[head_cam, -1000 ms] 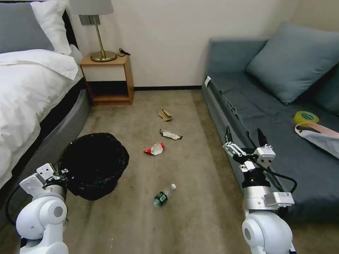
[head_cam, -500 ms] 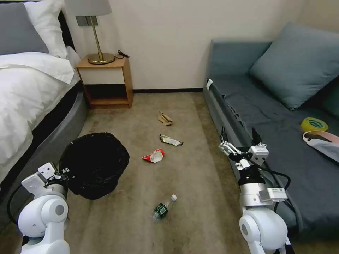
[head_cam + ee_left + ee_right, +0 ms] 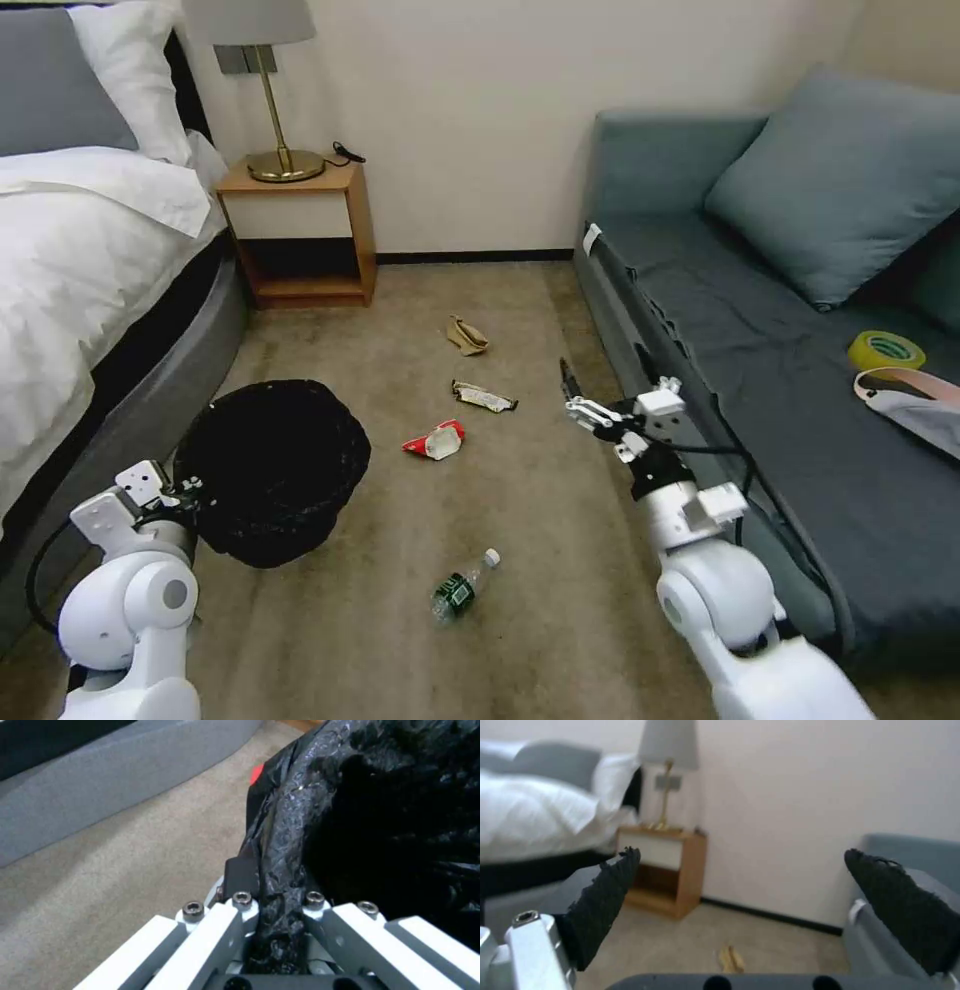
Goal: Pick up the trash bin, then pick up the garbage on the floor and place it into the trash bin.
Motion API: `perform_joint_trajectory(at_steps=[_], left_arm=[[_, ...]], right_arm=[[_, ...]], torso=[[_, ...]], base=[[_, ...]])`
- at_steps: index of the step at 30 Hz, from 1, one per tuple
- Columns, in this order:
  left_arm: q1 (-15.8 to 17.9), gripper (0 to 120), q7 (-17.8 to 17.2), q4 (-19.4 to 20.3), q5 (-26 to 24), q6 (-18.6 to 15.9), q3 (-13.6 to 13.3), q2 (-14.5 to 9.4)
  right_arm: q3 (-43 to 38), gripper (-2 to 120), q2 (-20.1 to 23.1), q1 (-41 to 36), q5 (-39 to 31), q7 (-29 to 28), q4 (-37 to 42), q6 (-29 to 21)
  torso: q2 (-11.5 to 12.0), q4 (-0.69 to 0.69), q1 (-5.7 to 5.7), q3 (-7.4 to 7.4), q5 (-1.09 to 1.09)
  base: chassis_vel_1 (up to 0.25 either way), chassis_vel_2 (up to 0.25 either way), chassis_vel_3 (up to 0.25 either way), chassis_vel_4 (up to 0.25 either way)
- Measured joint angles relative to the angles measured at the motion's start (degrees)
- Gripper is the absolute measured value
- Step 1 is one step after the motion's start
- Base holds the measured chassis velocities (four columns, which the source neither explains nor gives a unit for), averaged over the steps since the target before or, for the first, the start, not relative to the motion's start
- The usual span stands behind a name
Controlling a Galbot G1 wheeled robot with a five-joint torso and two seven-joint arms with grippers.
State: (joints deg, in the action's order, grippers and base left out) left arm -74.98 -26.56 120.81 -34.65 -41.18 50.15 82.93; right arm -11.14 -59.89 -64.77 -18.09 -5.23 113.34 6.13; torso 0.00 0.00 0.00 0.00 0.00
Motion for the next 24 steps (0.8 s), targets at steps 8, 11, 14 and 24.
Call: perform_joint_trajectory(at_steps=[8,11,14,24], left_arm=[[-0.66,3,-0.05,0.47,0.56,-0.15,0.69,-0.02],[-0.81,3,-0.04,0.73,0.69,-0.16,0.96,-0.06],[-0.78,3,-0.04,1.23,0.75,-0.36,1.22,-0.10],[-0.97,3,0.15,2.90,0.97,-0.68,1.54,-0.15]], right_arm=[[17.66,100,7.37,13.79,-5.23,2.43,-10.64,0.36],[22.99,100,8.13,17.37,-5.75,3.14,-13.10,0.56],[29.78,100,8.73,22.98,-5.47,5.62,-16.76,1.40],[46.12,100,8.74,33.91,-4.36,19.72,-29.68,6.21]], torso=[[0.00,0.00,0.00,0.00,0.00],[0.00,0.00,0.00,0.00,0.00],[0.00,0.00,0.00,0.00,0.00],[0.00,-0.01,0.00,0.00,0.00]], base=[[0.000,0.000,0.000,0.000],[0.000,0.000,0.000,0.000],[0.000,0.000,0.000,0.000],[0.000,0.000,0.000,0.000]])
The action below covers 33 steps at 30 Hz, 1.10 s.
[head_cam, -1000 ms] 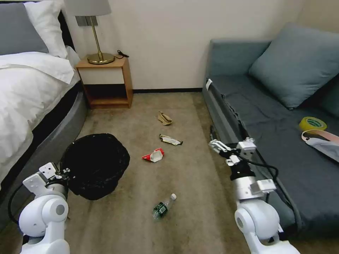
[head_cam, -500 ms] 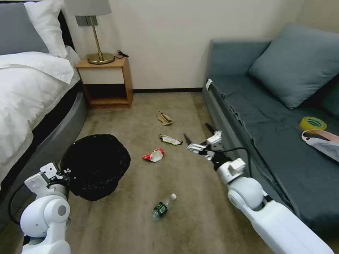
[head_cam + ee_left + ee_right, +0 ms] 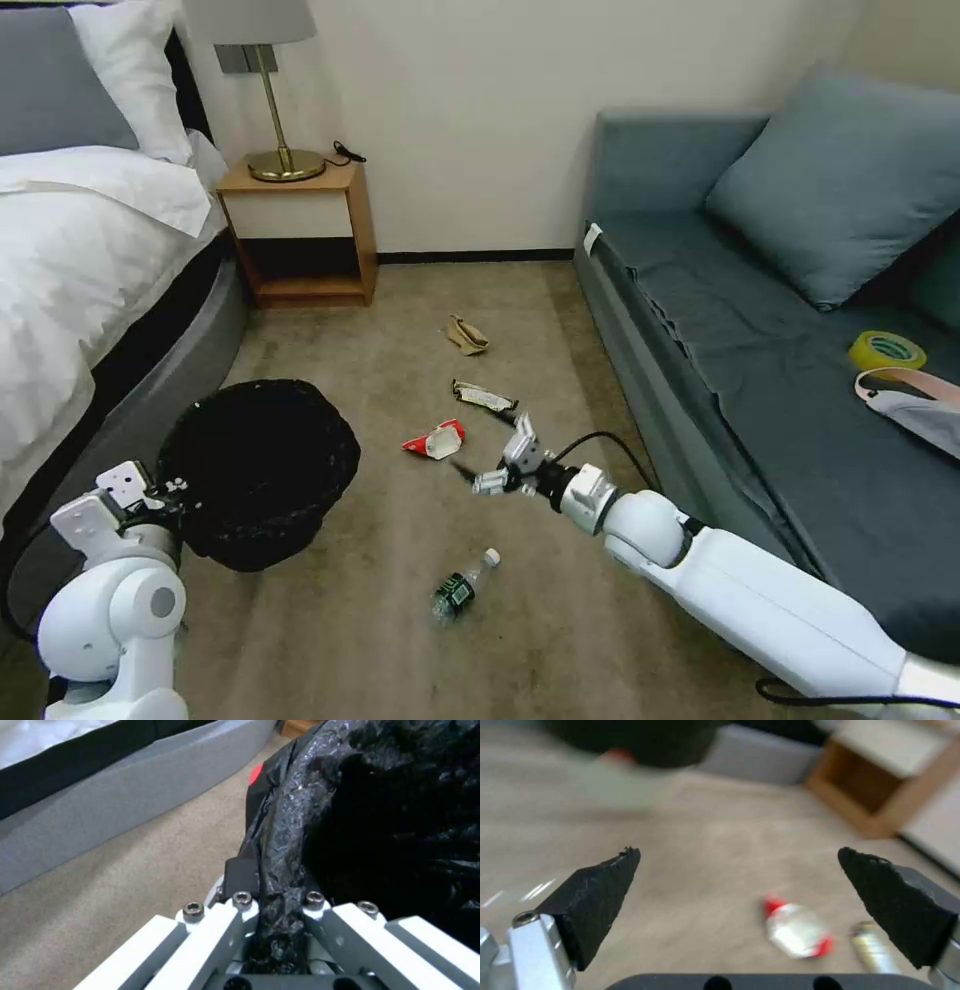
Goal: Pick up the trash bin, then pick up the garbage on the floor and place it into the trash bin.
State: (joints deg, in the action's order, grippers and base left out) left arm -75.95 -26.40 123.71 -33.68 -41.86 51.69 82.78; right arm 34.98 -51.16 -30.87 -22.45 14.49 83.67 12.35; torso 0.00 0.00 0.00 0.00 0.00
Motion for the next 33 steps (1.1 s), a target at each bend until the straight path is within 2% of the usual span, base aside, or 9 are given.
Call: perform_joint_trajectory(at_steps=[2,3,7,12,18,20,21,25,33], left_arm=[[0.08,3,0.19,0.31,0.46,-0.01,0.01,0.34],[0.08,3,0.19,0.31,0.46,-0.01,0.01,0.34],[-0.05,3,0.65,1.68,1.11,-0.01,0.21,1.08],[-0.63,3,1.00,2.09,1.07,0.05,0.93,1.23],[-1.11,3,1.25,2.08,0.85,0.24,1.73,1.13],[-1.37,3,1.34,2.16,0.73,0.29,1.88,1.12],[-1.50,3,1.36,2.23,0.67,0.30,1.94,1.13],[-1.95,3,1.36,2.40,0.67,0.34,2.06,1.07],[-2.32,3,1.35,3.01,0.56,0.35,2.08,0.95]], right_arm=[[5.10,100,-0.60,3.36,-0.09,5.34,-4.04,1.62],[5.10,100,-0.60,3.36,-0.09,5.34,-4.04,1.62],[15.25,100,-3.17,11.12,1.01,15.71,-13.74,5.08],[22.76,100,-5.48,16.60,1.19,21.75,-19.35,5.70],[26.26,100,-8.49,19.17,2.66,24.21,-24.75,7.14],[26.70,100,-10.95,19.74,5.24,25.66,-28.25,8.55],[26.31,100,-13.85,19.83,7.81,26.65,-31.17,9.80],[24.87,100,-17.58,19.73,10.48,27.99,-34.89,11.24],[24.28,100,-19.73,18.87,12.54,29.34,-40.08,12.99]], torso=[[0.00,0.00,0.00,0.00,-0.01],[0.00,0.00,0.00,0.00,-0.01],[0.00,0.02,0.00,0.00,-0.01],[0.01,0.00,0.00,0.00,0.00],[0.00,0.00,0.00,0.00,0.00],[0.00,-0.01,0.00,0.00,0.02],[0.00,0.00,0.00,0.00,0.00],[0.00,0.04,0.00,0.00,0.01],[0.00,0.00,0.00,0.00,0.00]], base=[[0.000,0.000,0.000,0.000],[0.000,0.000,0.000,0.000],[0.000,0.000,0.000,0.000],[0.000,0.000,0.000,0.000],[0.000,0.000,0.000,0.000],[0.000,0.000,0.000,0.000],[0.000,0.000,0.000,0.000],[0.000,0.000,0.000,0.000],[0.000,0.000,0.000,0.000]])
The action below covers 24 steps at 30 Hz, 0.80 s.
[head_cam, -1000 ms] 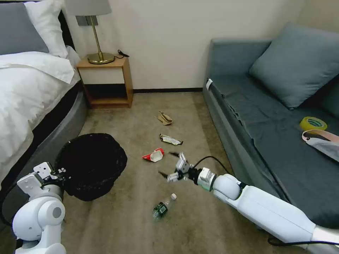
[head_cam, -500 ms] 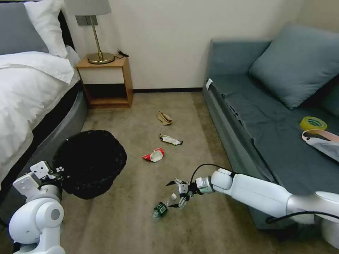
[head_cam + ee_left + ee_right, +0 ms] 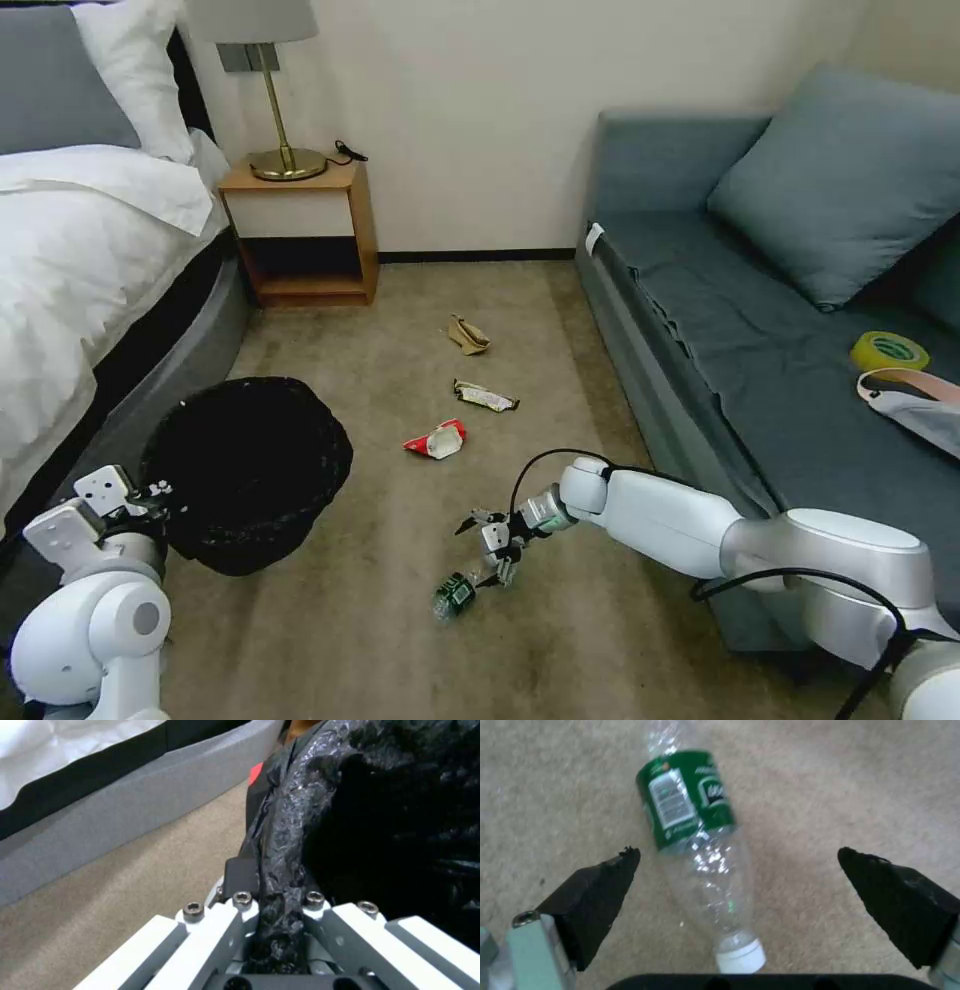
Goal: Pick up the trash bin, then pick up the garbage on the floor and place it into the trash bin.
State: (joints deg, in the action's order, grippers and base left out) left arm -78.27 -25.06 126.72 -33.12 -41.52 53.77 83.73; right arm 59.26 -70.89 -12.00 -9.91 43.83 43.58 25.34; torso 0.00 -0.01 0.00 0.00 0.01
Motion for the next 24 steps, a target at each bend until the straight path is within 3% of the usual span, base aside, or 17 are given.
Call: perform_joint_trajectory(at_steps=[24], left_arm=[[-1.40,3,0.28,0.80,-0.86,0.54,0.98,0.70]], right_arm=[[0.09,100,-6.48,-2.68,3.83,0.31,-11.51,3.26]], torso=[[-0.01,0.01,0.00,0.00,-0.01]], base=[[0.000,0.000,0.000,0.000]])
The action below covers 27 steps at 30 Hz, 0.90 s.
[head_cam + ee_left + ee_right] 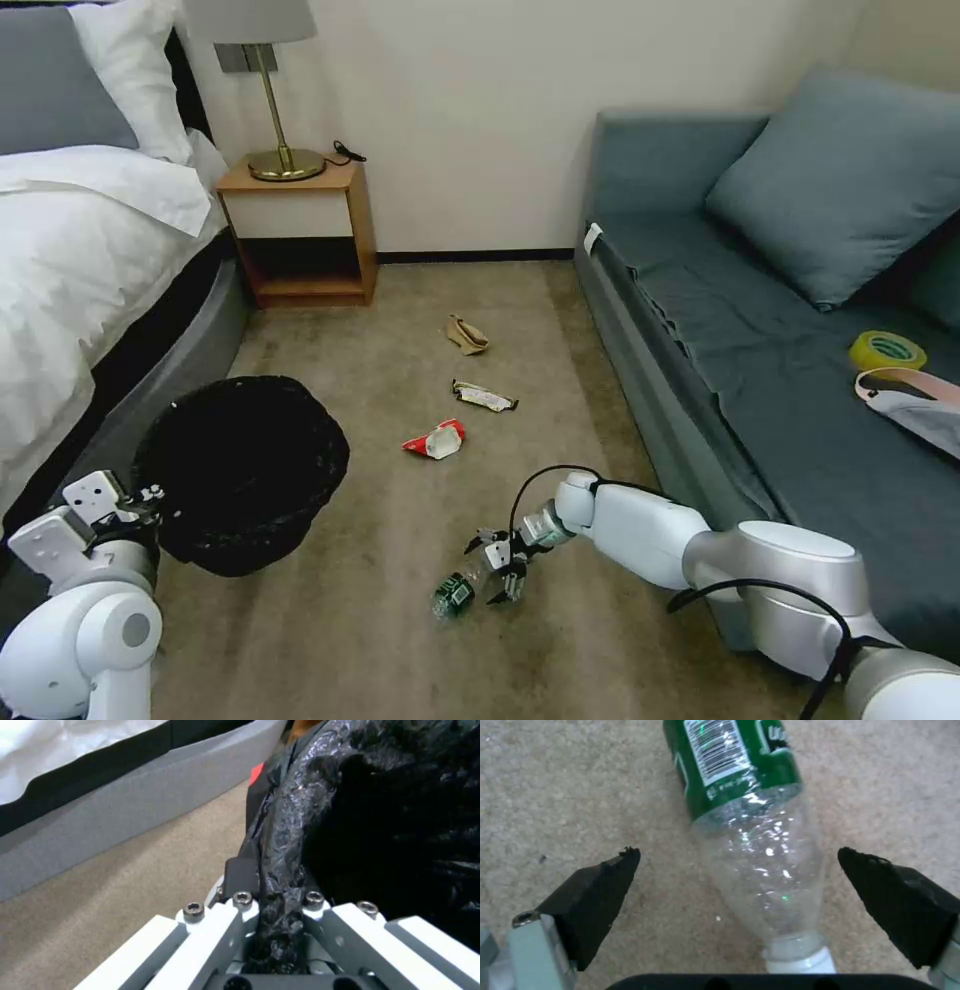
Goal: Pick up the trash bin, then pick up the garbage on the floor and place it into the trash bin.
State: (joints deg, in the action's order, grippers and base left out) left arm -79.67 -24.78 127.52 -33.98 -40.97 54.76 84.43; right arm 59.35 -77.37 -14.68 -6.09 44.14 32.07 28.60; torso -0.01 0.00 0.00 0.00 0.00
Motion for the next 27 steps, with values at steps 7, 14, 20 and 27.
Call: perform_joint_trajectory(at_steps=[7,14,20,27], left_arm=[[-0.46,3,0.22,-0.13,0.13,0.26,0.02,0.28],[-0.82,3,0.28,-0.09,0.33,0.47,0.15,0.64],[-0.92,3,0.34,-0.09,0.39,0.58,0.33,0.70],[-0.92,3,0.38,-0.09,0.39,0.63,0.35,0.80]], right_arm=[[-0.23,100,-0.58,-0.94,0.32,-0.32,-1.00,0.36],[-0.22,81,-0.98,-1.25,0.37,-0.63,-1.51,0.53],[-0.21,59,-1.10,-1.33,0.38,-0.56,-1.60,0.65],[-0.24,44,-1.02,-1.49,0.36,-0.56,-1.66,0.93]], torso=[[0.00,0.00,0.00,0.00,0.00],[0.00,0.00,0.00,0.00,0.00],[0.01,0.00,0.00,0.00,0.00],[0.00,0.00,0.00,0.00,0.00]], base=[[0.000,0.000,0.000,0.000],[0.000,0.000,0.000,0.000],[0.000,0.000,0.000,0.000],[0.000,0.000,0.000,0.000]])
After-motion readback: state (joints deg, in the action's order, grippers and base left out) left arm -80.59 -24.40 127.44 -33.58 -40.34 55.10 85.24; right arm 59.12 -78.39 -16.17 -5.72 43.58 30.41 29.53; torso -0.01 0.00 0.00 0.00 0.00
